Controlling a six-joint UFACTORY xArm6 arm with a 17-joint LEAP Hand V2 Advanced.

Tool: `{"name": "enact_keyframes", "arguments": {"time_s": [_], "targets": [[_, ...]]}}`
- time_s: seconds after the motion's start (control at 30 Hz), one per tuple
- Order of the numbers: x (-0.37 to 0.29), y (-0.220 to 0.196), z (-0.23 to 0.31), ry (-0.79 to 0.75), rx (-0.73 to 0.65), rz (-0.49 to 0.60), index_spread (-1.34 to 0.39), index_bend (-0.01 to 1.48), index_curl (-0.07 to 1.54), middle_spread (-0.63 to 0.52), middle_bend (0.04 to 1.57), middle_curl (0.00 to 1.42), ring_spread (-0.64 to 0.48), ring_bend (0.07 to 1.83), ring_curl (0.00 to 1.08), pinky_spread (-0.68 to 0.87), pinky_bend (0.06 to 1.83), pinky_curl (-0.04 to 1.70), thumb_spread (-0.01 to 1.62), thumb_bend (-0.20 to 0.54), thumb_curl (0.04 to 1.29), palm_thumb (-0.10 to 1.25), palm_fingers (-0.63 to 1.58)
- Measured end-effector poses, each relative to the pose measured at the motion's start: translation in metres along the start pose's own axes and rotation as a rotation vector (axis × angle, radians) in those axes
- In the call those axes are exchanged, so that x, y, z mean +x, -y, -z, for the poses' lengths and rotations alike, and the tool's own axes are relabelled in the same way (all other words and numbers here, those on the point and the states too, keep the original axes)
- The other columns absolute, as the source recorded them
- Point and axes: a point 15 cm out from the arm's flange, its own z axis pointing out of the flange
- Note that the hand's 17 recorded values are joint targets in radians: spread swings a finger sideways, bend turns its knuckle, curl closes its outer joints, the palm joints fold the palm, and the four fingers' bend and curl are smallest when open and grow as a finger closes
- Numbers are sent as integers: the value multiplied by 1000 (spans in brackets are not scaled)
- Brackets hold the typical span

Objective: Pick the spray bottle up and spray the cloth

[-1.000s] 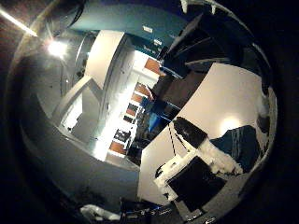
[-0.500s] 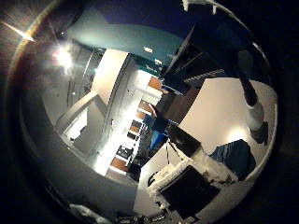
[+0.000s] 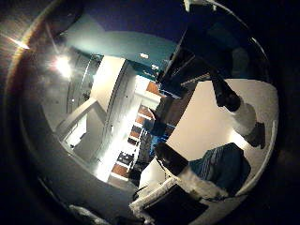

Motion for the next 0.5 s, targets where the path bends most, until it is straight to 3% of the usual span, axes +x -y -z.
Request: {"name": "enact_keyframes", "arguments": {"time_s": [0.5], "targets": [[39,-17,-23,-1,-60,-66,-123,160,289,269,198,332,285,365,265,429,676,78,1047,-24,340,618,-1]]}}
